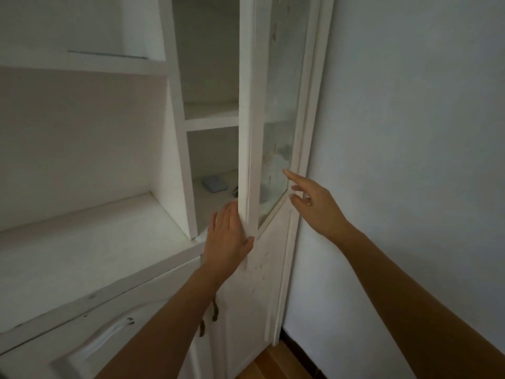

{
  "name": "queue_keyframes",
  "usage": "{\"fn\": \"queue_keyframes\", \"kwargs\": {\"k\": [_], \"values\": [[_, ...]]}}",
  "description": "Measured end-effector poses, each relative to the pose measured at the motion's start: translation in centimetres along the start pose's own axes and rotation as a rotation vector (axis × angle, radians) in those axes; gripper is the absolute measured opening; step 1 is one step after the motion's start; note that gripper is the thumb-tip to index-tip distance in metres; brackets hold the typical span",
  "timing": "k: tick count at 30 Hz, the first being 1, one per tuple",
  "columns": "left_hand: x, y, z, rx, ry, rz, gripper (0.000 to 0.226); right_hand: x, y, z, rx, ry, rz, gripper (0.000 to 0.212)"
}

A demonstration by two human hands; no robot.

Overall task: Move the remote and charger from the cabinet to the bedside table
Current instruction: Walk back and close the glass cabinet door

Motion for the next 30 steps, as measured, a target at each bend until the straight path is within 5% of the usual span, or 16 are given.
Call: {"fn": "queue_keyframes", "kwargs": {"k": [8,16,20,30], "values": [[-0.6,1.4,4.0,-0.281,0.032,-0.059,0.105,-4.1,-4.9,-2.0,0.175,0.104,0.083,0.063],[-2.2,2.5,8.8,-0.354,0.252,-0.103,0.115,-8.6,-7.5,-3.5,0.343,0.206,0.12,0.075],[-3.0,2.3,10.9,-0.428,0.387,0.027,0.112,-10.3,-8.9,-4.1,0.408,0.268,0.13,0.075],[-3.9,1.6,13.3,-0.48,0.391,0.149,0.111,-12.8,-12.7,-5.8,0.473,0.341,0.01,0.064]]}}
Point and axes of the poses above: each hand's wrist, its own x-axis away from the middle knuckle, its own y-axis out of the back of the hand, z = x × y, the point moved 6 cm from there along -x, towards the middle knuckle, and after that the axes turned 1 degree about -y, right-handed, at the moved point
